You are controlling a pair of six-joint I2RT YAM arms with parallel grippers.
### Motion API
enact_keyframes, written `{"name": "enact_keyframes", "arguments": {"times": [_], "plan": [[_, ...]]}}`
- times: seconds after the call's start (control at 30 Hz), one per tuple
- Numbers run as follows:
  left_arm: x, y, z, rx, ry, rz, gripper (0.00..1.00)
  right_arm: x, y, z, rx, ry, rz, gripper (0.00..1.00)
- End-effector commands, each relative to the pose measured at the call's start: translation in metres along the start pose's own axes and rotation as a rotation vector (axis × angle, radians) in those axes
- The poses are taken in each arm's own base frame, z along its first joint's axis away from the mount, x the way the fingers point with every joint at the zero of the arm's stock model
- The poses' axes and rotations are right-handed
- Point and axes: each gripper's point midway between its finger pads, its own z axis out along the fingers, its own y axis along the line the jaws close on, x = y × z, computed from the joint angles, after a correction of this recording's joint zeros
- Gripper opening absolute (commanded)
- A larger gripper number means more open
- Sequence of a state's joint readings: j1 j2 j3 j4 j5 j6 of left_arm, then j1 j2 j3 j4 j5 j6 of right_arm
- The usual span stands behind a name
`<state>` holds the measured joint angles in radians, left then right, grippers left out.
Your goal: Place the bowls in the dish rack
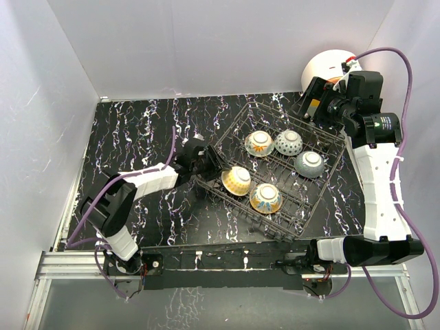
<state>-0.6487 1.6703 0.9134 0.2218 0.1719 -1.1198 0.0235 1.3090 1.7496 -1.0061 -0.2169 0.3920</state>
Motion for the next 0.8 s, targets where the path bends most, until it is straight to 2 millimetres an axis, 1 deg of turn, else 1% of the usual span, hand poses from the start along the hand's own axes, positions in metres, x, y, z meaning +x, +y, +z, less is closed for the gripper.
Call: {"name": "enact_keyframes", "arguments": {"times": [0.0, 0.03, 0.1, 0.2, 0.3, 0.37, 0.43, 0.47, 0.53, 0.57, 0.67, 0.77], "plan": [[-0.008, 0.011, -0.014, -0.099, 0.000, 0.080, 0.48, -0.013, 0.007, -0.006, -0.029, -0.056, -0.018, 0.99], [-0.009, 0.013, -0.015, -0.116, 0.002, 0.088, 0.49, -0.013, 0.007, -0.006, -0.030, -0.058, -0.018, 0.99], [-0.012, 0.018, -0.017, -0.153, 0.006, 0.120, 0.59, -0.013, 0.007, -0.007, -0.030, -0.059, -0.018, 0.99], [-0.015, 0.021, -0.019, -0.192, 0.017, 0.168, 0.67, -0.013, 0.007, -0.007, -0.031, -0.058, -0.017, 0.99], [-0.021, 0.020, -0.021, -0.227, 0.016, 0.214, 0.71, -0.013, 0.008, -0.007, -0.035, -0.058, -0.016, 0.99], [-0.027, 0.018, -0.024, -0.249, -0.001, 0.242, 0.71, -0.013, 0.009, -0.008, -0.037, -0.059, -0.015, 0.99], [-0.034, 0.012, -0.029, -0.254, -0.017, 0.269, 0.72, -0.012, 0.009, -0.009, -0.039, -0.058, -0.015, 0.99], [-0.037, 0.007, -0.032, -0.252, -0.023, 0.282, 0.77, -0.011, 0.010, -0.009, -0.043, -0.054, -0.015, 0.99], [-0.043, -0.007, -0.038, -0.231, -0.033, 0.309, 0.95, -0.008, 0.010, -0.007, -0.048, -0.040, -0.014, 0.99], [-0.047, -0.014, -0.042, -0.223, -0.041, 0.322, 0.97, -0.007, 0.010, -0.006, -0.053, -0.033, -0.017, 0.99], [-0.060, -0.036, -0.059, -0.209, -0.080, 0.363, 0.97, -0.005, 0.009, -0.005, -0.052, -0.030, -0.016, 0.99], [-0.077, -0.056, -0.085, -0.208, -0.145, 0.409, 0.97, -0.005, 0.009, -0.004, -0.048, -0.027, -0.002, 0.99]]}}
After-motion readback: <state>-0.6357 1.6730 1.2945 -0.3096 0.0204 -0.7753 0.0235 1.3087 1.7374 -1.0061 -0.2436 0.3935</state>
